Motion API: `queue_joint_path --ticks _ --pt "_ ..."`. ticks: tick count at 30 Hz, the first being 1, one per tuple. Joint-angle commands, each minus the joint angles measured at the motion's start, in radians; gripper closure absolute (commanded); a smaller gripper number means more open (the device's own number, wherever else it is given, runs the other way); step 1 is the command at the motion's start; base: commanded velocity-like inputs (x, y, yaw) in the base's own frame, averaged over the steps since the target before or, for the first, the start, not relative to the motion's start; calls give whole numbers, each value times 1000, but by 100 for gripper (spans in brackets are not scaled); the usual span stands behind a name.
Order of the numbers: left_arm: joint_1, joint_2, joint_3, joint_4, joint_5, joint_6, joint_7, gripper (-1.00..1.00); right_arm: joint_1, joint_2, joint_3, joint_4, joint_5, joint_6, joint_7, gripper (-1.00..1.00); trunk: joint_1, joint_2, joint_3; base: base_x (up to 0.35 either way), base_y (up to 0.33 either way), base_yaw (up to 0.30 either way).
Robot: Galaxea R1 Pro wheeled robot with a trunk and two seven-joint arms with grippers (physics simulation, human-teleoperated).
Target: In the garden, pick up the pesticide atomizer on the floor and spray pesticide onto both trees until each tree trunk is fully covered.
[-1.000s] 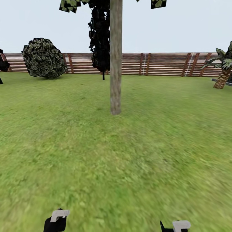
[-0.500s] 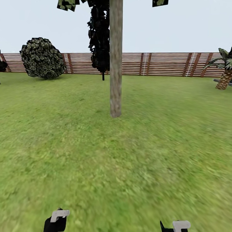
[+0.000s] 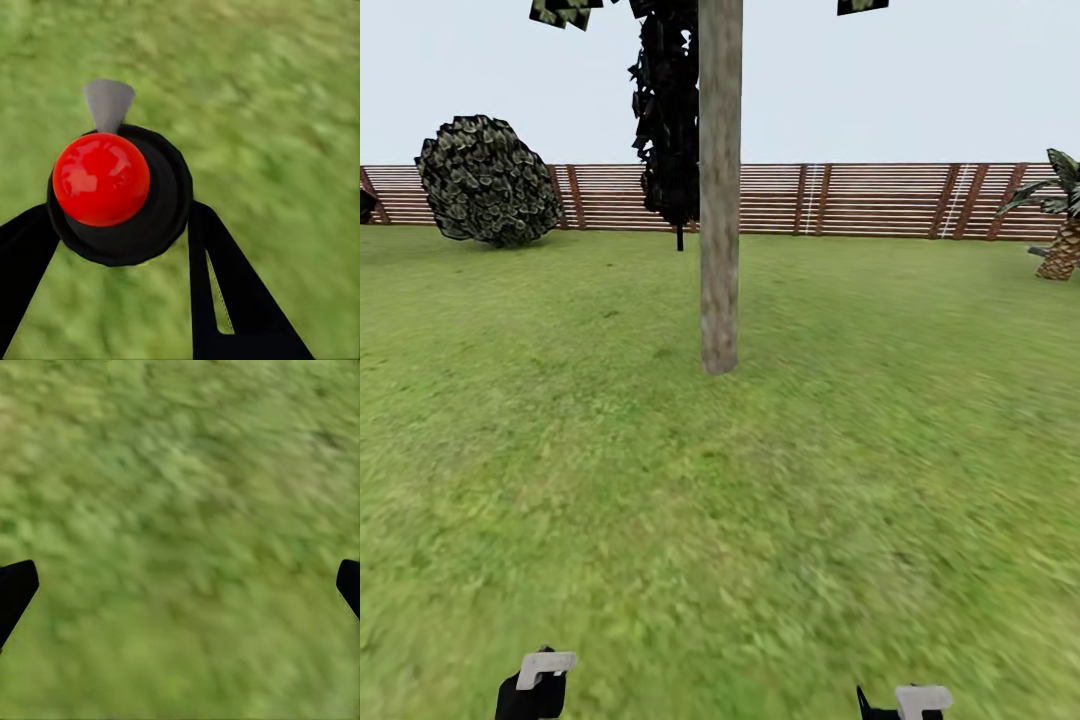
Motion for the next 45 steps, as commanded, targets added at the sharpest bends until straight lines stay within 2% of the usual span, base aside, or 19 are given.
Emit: queue_joint_path --ticks 1,45 --pt "-1 -1 8 1 -2 -3 -9 100 -1 0 0 1 1 -3 0 -100 0 0 -1 338 0 0" --pt "-1 -1 8 1 -2 -3 -9 100 -1 -2 0 1 1 -3 -2 -100 0 0 -1 338 0 0"
